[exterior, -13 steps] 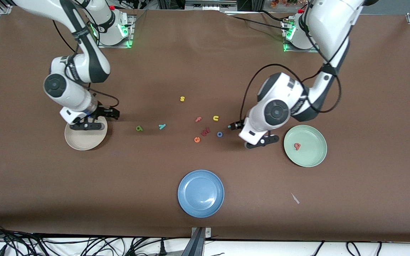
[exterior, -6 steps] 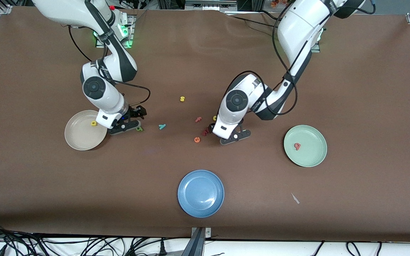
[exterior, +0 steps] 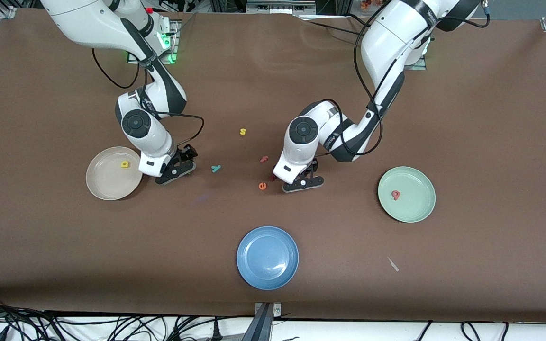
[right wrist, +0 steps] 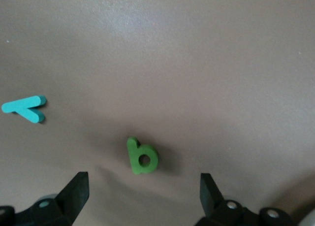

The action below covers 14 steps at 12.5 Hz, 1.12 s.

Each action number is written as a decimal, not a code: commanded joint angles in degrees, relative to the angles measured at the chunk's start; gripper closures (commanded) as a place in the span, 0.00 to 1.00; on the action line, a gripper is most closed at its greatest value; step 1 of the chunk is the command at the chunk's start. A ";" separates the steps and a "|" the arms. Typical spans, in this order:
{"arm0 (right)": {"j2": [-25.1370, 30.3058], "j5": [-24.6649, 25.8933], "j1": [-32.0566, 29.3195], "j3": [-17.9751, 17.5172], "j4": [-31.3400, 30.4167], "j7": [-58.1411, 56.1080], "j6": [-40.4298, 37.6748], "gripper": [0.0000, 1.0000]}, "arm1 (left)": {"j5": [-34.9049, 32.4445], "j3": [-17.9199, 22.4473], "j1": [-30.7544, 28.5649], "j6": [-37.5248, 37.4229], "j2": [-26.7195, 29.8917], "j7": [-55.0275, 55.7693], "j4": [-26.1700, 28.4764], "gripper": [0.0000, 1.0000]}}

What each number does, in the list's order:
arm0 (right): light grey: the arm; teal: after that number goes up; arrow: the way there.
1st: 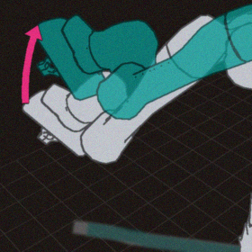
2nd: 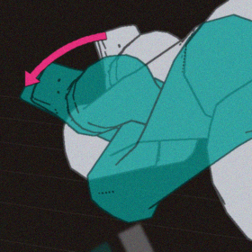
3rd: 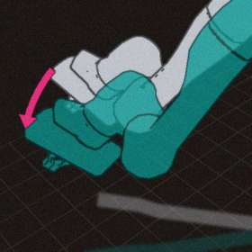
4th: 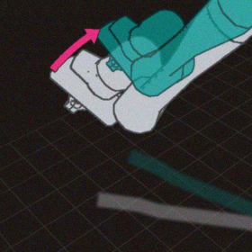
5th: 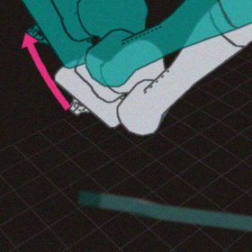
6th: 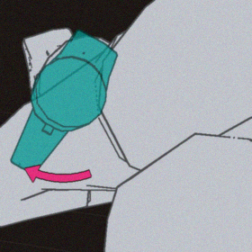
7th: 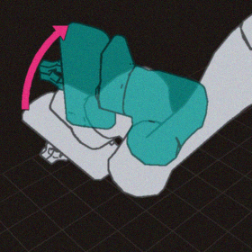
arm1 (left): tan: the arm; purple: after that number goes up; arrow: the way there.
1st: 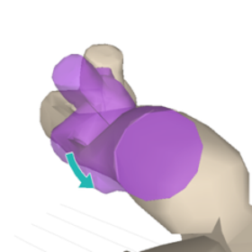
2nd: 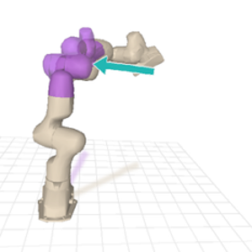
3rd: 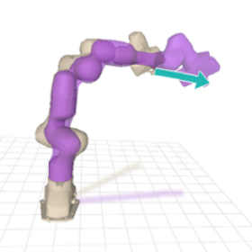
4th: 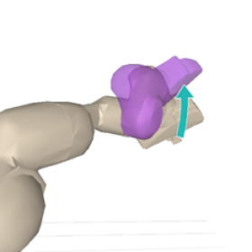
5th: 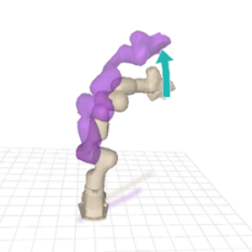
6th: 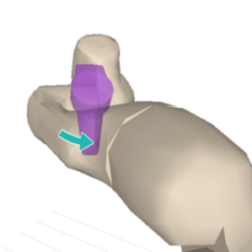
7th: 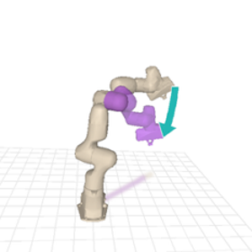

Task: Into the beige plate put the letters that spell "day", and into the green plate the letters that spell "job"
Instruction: 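Grasp the green b and blue o with both grippers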

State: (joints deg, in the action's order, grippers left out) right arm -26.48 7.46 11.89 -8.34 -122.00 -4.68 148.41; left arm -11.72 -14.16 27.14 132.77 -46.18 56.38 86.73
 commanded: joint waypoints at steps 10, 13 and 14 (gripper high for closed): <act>-2.88 0.80 -0.11 -0.10 1.07 -0.77 1.97 0.68 | -1.90 0.71 1.17 1.70 -3.66 -1.97 -2.79 0.77; -2.88 0.80 -0.11 -0.10 1.07 -0.60 1.97 0.74 | -2.34 0.71 0.90 1.61 -3.31 -2.15 -2.88 0.96; -2.88 0.80 -0.11 -0.10 1.15 -0.51 1.97 0.76 | -2.34 0.71 0.64 1.44 -2.87 -1.98 -2.88 0.96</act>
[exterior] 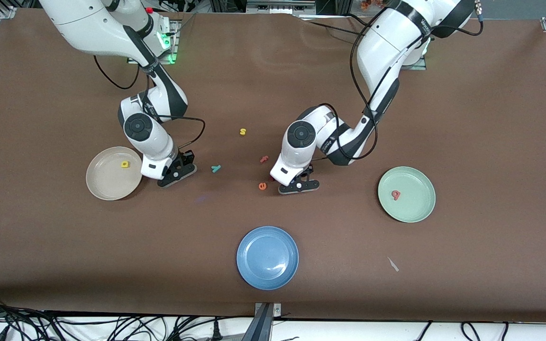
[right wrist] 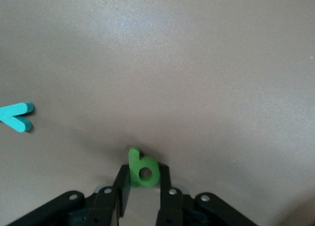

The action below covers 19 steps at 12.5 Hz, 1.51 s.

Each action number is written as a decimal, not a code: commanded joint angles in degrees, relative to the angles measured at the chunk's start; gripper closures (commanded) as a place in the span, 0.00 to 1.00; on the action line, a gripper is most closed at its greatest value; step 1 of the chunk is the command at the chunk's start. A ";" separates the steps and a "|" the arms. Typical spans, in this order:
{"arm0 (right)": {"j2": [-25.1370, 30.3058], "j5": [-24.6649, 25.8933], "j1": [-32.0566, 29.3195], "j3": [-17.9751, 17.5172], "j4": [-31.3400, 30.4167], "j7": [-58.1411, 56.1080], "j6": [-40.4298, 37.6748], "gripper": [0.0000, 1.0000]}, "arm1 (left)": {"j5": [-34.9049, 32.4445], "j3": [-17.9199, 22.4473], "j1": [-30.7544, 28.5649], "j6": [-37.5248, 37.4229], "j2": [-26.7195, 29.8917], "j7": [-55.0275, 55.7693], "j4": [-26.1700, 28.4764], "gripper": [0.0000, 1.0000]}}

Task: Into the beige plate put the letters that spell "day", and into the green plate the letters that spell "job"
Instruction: 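Grasp the green b and blue o with both grippers, then drop the green b on the beige plate and blue o on the green plate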

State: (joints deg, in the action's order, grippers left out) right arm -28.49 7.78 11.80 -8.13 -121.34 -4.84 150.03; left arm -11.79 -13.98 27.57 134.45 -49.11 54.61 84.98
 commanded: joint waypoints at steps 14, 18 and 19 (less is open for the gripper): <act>11.78 -8.12 -1.26 8.37 -0.55 0.36 -17.22 0.87 | -1.39 0.36 -11.38 -23.52 10.61 -30.04 -0.52 1.00; 12.15 -13.64 -1.52 15.85 -1.88 0.36 -17.23 0.89 | -1.39 0.36 -17.00 -30.46 11.50 -43.32 -0.08 1.00; 11.36 -15.32 -1.52 17.17 -1.62 0.19 -17.23 0.88 | -1.48 0.36 -18.76 -31.78 11.58 -46.14 0.01 1.00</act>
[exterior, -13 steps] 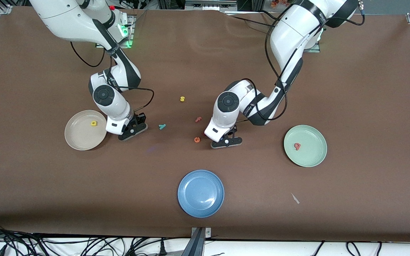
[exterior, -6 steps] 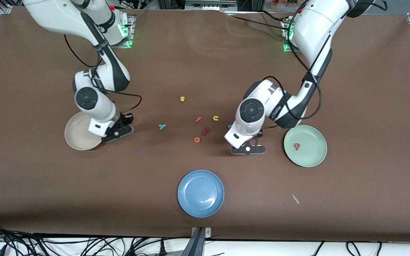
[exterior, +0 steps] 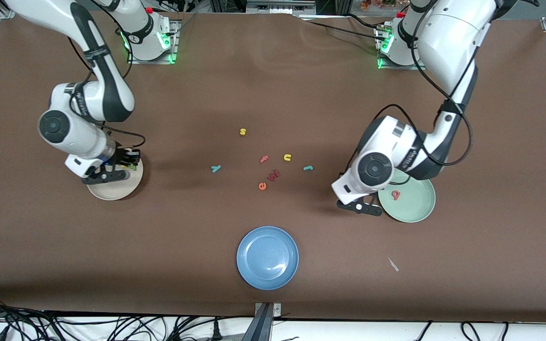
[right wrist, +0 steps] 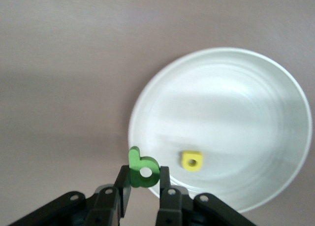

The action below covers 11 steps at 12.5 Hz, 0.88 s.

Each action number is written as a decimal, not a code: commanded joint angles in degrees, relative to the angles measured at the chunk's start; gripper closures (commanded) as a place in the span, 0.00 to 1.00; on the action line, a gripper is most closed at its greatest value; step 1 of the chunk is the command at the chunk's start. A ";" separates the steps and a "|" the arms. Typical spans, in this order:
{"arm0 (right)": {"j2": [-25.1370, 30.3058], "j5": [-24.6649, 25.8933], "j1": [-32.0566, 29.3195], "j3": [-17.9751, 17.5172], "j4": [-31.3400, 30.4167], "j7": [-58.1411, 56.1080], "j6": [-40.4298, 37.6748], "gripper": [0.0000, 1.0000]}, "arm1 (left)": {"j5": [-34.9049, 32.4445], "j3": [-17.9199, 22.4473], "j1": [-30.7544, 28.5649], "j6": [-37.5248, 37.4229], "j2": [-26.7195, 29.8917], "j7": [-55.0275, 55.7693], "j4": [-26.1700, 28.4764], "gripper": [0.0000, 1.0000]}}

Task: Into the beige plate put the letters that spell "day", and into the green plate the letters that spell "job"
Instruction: 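Drop the green b on the beige plate and blue o on the green plate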

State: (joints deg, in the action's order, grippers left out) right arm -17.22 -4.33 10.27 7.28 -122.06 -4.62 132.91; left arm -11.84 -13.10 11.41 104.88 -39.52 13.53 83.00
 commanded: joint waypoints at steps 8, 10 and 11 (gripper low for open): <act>-1.24 -6.56 1.24 -3.22 6.82 19.68 -8.73 0.00 | -4.41 -0.52 -13.41 2.50 4.53 -14.23 13.03 1.00; -3.17 -6.65 2.99 -4.99 9.46 32.77 -8.38 0.00 | -5.39 -0.52 -15.54 9.08 5.15 -16.95 18.48 0.99; -4.57 -6.65 4.57 -5.35 10.86 39.27 -7.94 0.00 | -5.91 -0.61 -16.94 12.59 5.06 -17.05 20.69 0.99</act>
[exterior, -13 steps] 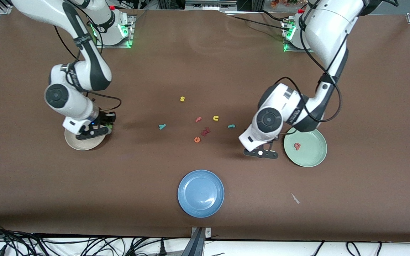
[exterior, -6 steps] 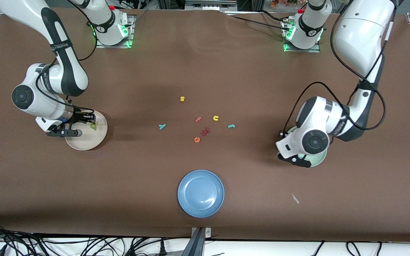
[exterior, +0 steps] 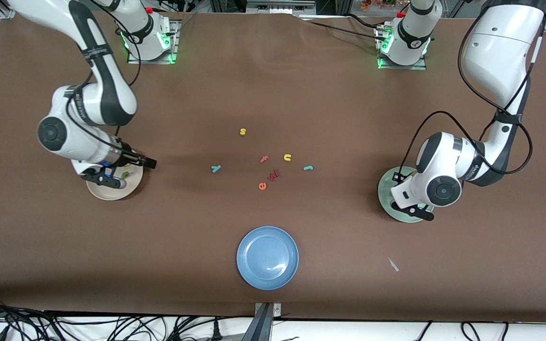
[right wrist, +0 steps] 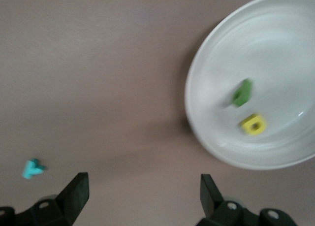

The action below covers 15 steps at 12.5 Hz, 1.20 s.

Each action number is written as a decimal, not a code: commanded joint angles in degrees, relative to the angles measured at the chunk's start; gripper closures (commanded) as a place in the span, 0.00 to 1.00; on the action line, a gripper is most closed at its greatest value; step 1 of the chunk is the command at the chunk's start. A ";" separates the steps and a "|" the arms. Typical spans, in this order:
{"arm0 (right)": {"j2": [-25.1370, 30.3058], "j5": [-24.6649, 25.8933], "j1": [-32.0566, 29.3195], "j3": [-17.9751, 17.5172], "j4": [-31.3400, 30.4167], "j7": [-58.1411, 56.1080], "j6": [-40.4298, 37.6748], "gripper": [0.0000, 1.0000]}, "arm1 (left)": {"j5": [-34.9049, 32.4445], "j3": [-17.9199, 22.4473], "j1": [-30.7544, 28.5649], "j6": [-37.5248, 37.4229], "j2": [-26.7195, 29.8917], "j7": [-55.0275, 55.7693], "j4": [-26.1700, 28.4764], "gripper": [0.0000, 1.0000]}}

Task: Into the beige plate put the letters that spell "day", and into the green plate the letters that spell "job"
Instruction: 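Drop the green b on the beige plate and blue o on the green plate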

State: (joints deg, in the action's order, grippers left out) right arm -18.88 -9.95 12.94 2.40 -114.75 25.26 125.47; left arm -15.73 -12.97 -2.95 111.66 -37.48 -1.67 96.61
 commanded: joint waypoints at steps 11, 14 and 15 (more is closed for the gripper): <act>-15.49 0.28 17.37 -0.12 12.18 54.62 9.43 0.00 | -1.15 -2.84 -2.15 5.07 7.59 -1.06 8.51 0.00; -15.05 0.64 18.26 0.06 9.82 55.60 11.88 0.00 | 5.08 -6.36 -2.06 3.92 8.92 3.59 7.90 0.00; -14.79 0.90 18.53 0.06 7.63 55.51 14.16 0.00 | 5.09 -8.02 -2.06 3.92 8.92 5.35 7.63 0.00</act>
State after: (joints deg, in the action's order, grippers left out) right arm -34.04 -9.97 30.58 1.70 -104.48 79.61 136.54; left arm -12.14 -19.12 -5.05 116.38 -29.90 0.92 103.74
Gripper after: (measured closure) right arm 0.000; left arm 0.000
